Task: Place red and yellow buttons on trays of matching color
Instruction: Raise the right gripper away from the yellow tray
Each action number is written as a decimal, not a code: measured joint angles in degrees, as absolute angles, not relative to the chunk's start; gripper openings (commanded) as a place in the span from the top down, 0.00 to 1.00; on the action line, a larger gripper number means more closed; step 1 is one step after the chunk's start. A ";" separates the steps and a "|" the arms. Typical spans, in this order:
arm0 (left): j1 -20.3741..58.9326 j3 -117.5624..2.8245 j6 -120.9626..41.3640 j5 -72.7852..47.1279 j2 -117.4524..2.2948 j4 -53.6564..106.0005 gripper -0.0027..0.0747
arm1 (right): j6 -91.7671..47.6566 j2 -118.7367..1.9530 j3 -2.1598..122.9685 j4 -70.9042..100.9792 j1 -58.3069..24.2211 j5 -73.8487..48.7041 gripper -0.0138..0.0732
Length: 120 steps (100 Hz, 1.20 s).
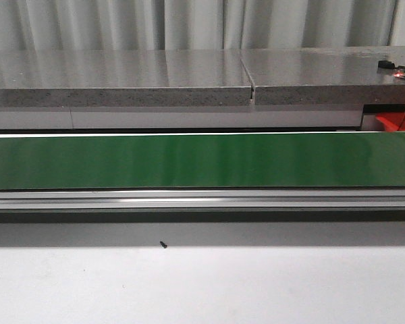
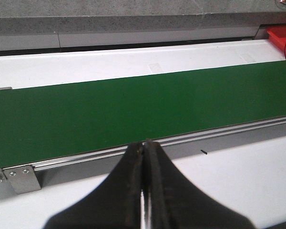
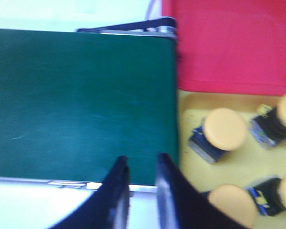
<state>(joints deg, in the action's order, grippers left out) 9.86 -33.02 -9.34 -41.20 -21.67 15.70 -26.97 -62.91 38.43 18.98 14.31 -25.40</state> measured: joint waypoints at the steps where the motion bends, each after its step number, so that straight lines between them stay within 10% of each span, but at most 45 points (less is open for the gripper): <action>1: 9.86 -33.02 -9.34 -41.20 -21.67 15.70 0.99 | -26.97 -62.80 38.43 18.98 14.09 -25.40 0.90; 62: 9.86 -33.02 -9.34 -41.20 -21.67 15.70 0.99 | -26.30 -48.49 38.38 20.02 3.50 -29.85 0.91; 120: 9.86 -33.02 -9.34 -41.20 -21.67 15.70 0.99 | 2.80 -32.34 36.54 0.00 -1.17 -39.58 0.92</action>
<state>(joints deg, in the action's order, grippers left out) 9.86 -33.02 -9.34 -41.20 -21.67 15.70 2.80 -32.34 36.54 0.00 -1.17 -39.58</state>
